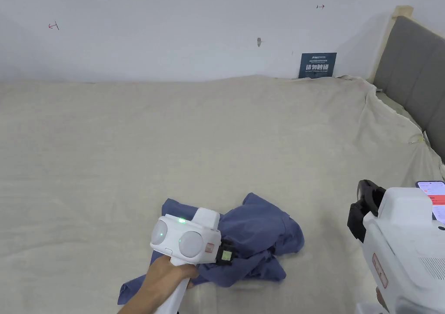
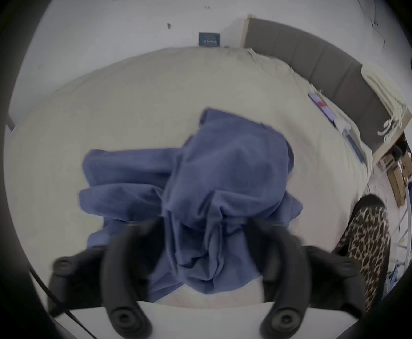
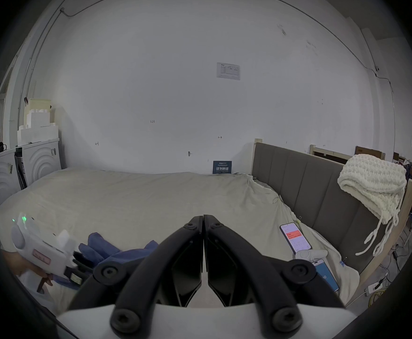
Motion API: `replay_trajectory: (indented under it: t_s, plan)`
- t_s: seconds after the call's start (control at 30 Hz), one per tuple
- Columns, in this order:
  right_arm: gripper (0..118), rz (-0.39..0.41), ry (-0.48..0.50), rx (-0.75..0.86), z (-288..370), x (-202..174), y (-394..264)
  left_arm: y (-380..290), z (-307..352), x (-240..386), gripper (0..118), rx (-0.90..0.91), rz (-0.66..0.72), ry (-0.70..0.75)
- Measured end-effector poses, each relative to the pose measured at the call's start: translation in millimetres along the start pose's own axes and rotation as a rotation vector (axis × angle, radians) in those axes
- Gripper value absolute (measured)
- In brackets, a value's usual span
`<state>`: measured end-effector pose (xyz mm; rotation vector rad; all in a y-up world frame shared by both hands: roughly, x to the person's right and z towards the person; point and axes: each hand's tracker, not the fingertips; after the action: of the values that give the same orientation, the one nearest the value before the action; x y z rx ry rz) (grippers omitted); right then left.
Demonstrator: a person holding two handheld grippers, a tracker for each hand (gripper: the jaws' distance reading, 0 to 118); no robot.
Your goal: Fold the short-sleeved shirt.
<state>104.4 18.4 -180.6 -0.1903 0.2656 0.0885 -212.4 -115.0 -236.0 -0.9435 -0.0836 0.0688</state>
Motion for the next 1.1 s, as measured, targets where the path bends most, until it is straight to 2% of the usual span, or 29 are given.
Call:
replay_trajectory:
  t_s: [0.03,0.07,0.23,0.4,0.5,0.63,0.73,0.87,0.93,0.97,1.1]
  plan:
    - [0,0.001,0.002,0.004,1,0,2,1,12,0,103,0.040,0.021,0.007]
    - [0,0.000,0.004,0.011,2,0,4,2,25,-2,104,0.095,0.041,0.014]
    - [0,-0.001,0.015,0.042,6,-2,14,13,99,-9,104,0.355,0.079,0.096]
    - [0,0.004,0.029,0.067,9,-7,23,17,158,-20,104,0.595,0.090,0.255]
    - [0,0.007,0.036,0.081,11,-10,28,14,181,-24,103,0.705,0.086,0.368]
    - [0,0.004,0.044,0.095,12,-12,32,5,198,-32,101,0.807,0.076,0.440]
    - [0,0.004,0.047,0.103,13,-14,34,-7,199,-37,83,0.854,0.048,0.461]
    - [0,0.000,0.052,0.111,14,-16,36,-20,202,-36,24,0.888,0.020,0.453]
    - [0,-0.001,0.054,0.112,14,-17,36,-21,201,-36,6,0.884,0.020,0.461]
    - [0,-0.001,0.055,0.112,14,-18,36,-21,200,-38,0,0.881,0.021,0.457]
    - [0,-0.002,0.060,0.111,12,-20,36,-20,201,-41,0,0.854,0.056,0.396]
